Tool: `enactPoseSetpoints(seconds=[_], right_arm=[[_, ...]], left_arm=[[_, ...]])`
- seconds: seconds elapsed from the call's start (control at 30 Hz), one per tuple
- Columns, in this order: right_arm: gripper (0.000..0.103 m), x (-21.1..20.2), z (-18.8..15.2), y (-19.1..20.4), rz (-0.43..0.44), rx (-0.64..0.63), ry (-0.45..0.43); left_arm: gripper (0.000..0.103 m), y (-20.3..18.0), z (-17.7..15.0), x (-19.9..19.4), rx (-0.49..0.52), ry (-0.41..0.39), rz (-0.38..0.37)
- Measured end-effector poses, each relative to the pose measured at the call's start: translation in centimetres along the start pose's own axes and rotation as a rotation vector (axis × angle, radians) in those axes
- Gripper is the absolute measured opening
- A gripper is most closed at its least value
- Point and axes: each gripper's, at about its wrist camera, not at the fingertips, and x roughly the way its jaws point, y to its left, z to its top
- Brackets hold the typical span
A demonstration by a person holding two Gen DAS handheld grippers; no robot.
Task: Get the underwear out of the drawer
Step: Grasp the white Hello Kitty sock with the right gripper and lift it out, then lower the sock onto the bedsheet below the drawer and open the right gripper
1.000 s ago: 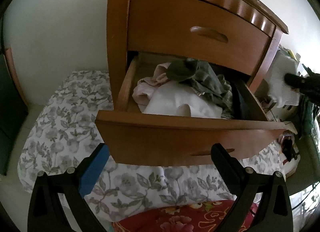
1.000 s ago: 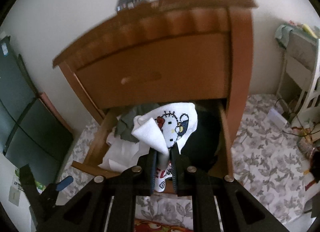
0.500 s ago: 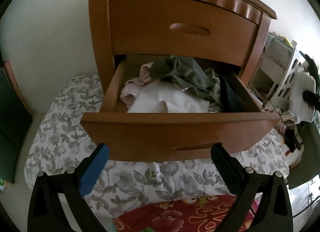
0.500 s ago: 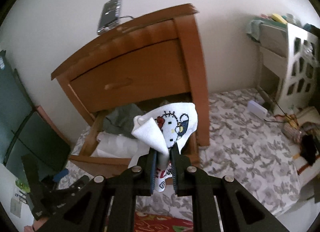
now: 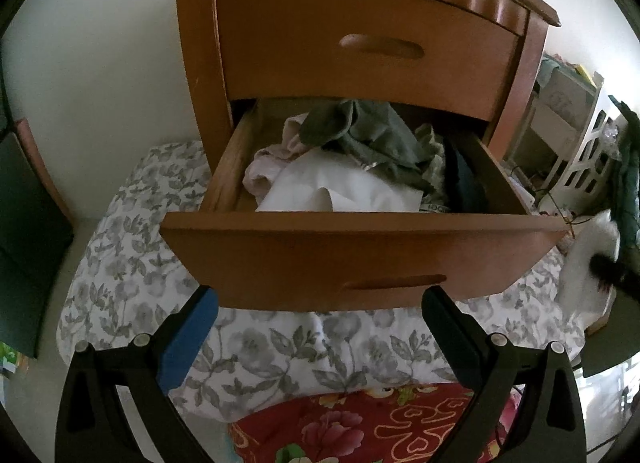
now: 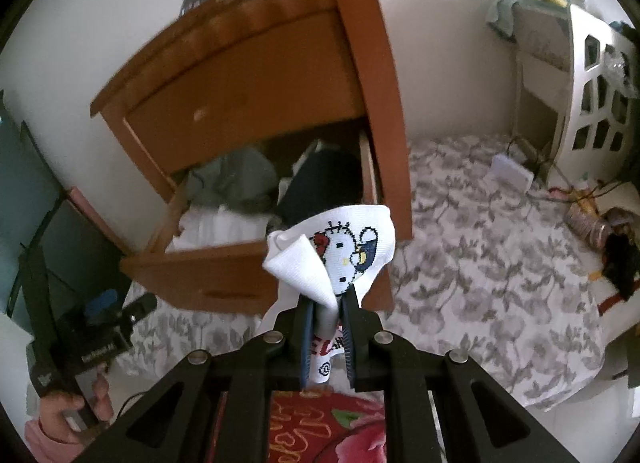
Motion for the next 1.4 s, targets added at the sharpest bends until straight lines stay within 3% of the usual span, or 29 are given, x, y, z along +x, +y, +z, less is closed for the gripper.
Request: enactPoseSetpoints(seconds=[0.53, 1.4], right_arm=[[0.015, 8.6, -5.0, 2.7, 0.015, -0.055, 0.27], [0.017, 14.3, -5.3, 5.3, -0.052, -0.115, 0.377]], left_arm=[[0.101, 1.2, -1.0, 2.1, -0.029, 0.074, 0.015], [0.101, 3.0, -2.4, 6.0, -0.072, 0.19, 0.02]])
